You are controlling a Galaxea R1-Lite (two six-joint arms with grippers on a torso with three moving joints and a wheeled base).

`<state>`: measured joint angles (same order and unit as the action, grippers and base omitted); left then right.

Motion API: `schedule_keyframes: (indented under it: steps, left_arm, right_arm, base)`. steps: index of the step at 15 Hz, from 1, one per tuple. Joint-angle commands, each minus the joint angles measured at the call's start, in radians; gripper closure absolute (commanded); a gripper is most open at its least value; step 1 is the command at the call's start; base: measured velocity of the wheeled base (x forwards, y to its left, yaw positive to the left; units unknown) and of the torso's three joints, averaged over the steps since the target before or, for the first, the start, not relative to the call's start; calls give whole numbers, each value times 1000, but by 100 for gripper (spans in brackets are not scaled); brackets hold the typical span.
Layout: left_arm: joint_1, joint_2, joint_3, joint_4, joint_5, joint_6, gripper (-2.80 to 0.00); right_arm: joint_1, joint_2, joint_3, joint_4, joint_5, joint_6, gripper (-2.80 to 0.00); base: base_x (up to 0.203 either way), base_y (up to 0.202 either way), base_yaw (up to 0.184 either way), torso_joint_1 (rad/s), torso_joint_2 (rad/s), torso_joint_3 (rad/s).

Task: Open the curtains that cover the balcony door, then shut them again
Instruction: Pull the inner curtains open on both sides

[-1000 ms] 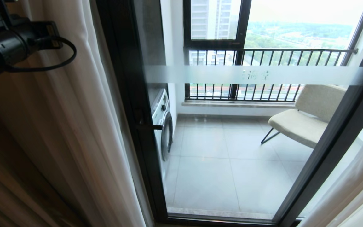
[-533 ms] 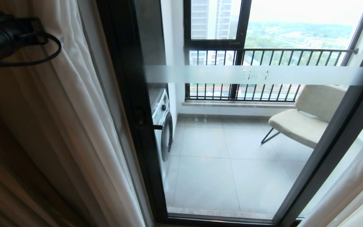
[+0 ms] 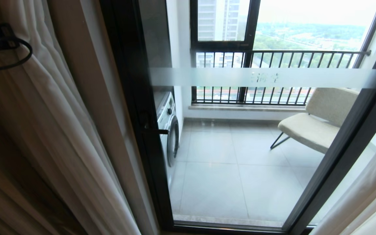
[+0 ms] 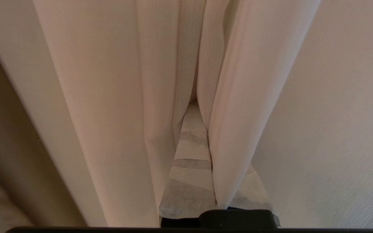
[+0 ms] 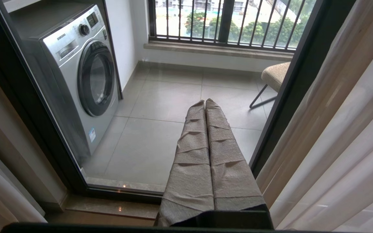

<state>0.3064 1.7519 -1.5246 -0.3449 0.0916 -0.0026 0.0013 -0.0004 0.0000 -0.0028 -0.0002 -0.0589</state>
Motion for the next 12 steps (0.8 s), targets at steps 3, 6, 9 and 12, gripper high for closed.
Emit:
schedule_keyframes:
  steps: [3, 6, 9, 12]
  left_arm:
    - [125, 97, -47, 1, -54, -9, 0]
    - [208, 165, -109, 1, -110, -22, 0]
    - [282, 230, -160, 0, -142, -22, 0]
    - [292, 238, -160, -2, -145, -22, 0]
  right_arm:
    - [0, 0, 0, 0, 0, -1, 0]
    - [0, 0, 0, 0, 0, -1, 0]
    - [0, 0, 0, 0, 0, -1, 0]
    - [0, 0, 0, 0, 0, -1, 0]
  base:
    - [0, 0, 0, 0, 0, 0]
    - [0, 0, 0, 0, 0, 0]
    - [0, 0, 0, 0, 0, 0]
    - [0, 0, 0, 0, 0, 0]
